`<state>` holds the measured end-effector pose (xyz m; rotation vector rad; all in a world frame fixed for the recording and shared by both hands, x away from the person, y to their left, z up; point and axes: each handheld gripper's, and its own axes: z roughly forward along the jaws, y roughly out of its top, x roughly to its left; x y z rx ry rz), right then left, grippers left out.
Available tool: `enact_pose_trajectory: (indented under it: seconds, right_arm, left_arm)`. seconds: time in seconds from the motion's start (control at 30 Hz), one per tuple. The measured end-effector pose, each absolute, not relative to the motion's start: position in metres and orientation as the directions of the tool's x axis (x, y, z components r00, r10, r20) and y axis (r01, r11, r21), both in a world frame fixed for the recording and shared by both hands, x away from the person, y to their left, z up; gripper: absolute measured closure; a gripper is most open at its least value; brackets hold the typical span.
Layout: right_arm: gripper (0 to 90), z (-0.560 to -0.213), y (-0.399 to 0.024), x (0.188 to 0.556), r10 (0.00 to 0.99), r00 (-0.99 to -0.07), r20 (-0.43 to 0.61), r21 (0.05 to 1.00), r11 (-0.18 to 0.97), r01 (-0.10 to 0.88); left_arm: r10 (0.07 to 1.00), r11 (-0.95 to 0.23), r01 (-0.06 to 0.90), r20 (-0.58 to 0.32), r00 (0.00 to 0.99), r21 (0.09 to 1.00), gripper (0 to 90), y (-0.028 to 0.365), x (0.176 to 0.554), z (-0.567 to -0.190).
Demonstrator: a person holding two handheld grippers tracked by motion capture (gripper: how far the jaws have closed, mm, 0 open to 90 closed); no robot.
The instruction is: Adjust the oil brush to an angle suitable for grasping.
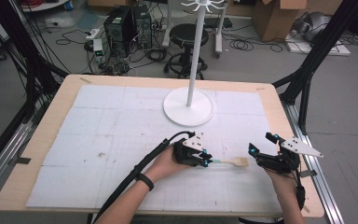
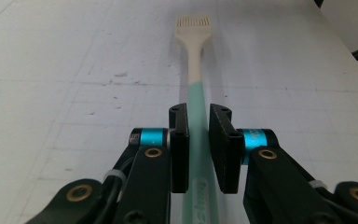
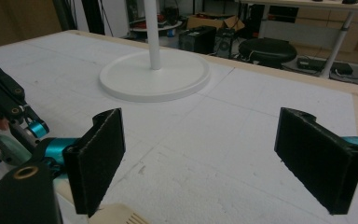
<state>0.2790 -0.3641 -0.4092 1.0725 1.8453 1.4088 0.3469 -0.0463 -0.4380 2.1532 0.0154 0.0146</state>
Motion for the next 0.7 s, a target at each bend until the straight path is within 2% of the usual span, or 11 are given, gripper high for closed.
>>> enact_pose_trajectory:
  seconds: [0.43,0.47,0.63,0.7]
  right_arm:
    - [15.5,-0.4118,-0.3637,0.2796,0.855,-0.518,0.015,0.956,0.139,0.257]
    - [15.5,-0.412,-0.3634,0.2797,0.856,-0.518,0.014,0.956,0.141,0.259]
    - [15.5,-0.4125,-0.3606,0.2808,0.851,-0.525,0.012,0.955,0.146,0.258]
    - [15.4,-0.4129,-0.3599,0.2814,0.85,-0.527,0.011,0.954,0.148,0.259]
  left_arm:
    - [0.029,-0.587,0.008,0.011,1.0,0.81,76.9,-0.0529,0.3465,-0.448]
    - [0.038,-0.585,0.01,0.015,0.999,0.811,73.8,-0.0533,0.346,-0.4482]
    - [0.08,-0.579,0.048,-0.001,0.997,0.814,43.0,-0.0514,0.3451,-0.4449]
    - [0.106,-0.57,0.054,0.008,0.994,0.82,33.7,-0.048,0.3439,-0.4408]
